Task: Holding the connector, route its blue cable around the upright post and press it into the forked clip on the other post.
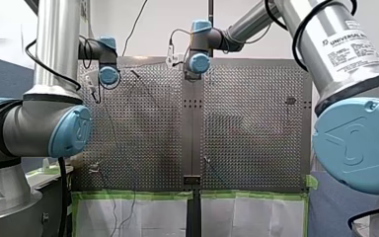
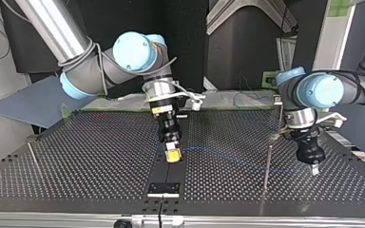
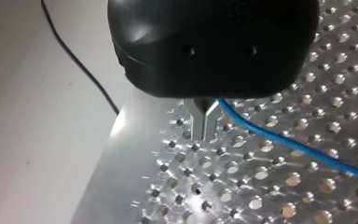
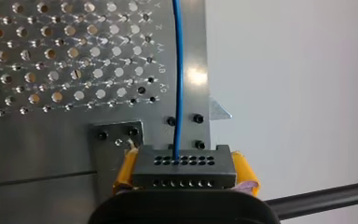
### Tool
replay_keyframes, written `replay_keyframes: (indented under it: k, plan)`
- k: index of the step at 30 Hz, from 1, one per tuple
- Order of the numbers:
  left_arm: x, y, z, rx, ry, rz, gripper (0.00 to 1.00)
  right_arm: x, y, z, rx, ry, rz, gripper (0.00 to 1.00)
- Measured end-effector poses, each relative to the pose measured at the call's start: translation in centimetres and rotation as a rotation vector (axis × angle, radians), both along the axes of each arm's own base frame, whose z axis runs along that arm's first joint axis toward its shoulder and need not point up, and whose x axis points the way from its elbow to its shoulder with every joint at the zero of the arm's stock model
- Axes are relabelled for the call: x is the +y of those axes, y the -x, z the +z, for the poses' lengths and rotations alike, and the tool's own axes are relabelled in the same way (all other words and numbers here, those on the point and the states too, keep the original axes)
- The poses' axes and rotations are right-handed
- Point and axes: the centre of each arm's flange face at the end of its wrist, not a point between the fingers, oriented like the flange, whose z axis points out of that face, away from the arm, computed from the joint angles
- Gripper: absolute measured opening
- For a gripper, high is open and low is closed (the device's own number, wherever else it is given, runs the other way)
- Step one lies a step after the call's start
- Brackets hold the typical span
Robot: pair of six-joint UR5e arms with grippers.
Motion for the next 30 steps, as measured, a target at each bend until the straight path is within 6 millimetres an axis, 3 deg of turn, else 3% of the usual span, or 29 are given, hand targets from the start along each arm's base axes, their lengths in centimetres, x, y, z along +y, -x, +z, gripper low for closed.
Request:
replay_keyframes:
  k: [7,20,25,27,28,30]
  plan:
    - [-0.5,-0.7,-1.3,0.023,-0.007,-0.039,0.0,-0.9,0.0,-1.3,0.009,-0.009,-0.008,0.0]
    - [-1.5,-2.8,-6.2,0.113,-0.006,-0.073,0.0,-3.5,-0.5,-7.4,0.064,-0.066,-0.035,0.0]
    - [-1.8,-3.0,-7.0,0.128,-0.005,-0.077,0.0,-4.0,-0.7,-9.6,0.094,-0.093,-0.039,0.0]
    - [-1.9,-3.0,-7.0,0.129,-0.005,-0.079,0.09,-4.1,-0.8,-10.8,0.113,-0.111,-0.039,0.0]
    - [-2.0,-2.9,-7.1,0.129,-0.005,-0.082,0.09,-4.1,-0.8,-11.2,0.121,-0.119,-0.04,0.0]
    - [-2.2,-2.9,-7.1,0.13,-0.005,-0.085,0.22,-4.2,-0.7,-12.0,0.137,-0.134,-0.041,0.0]
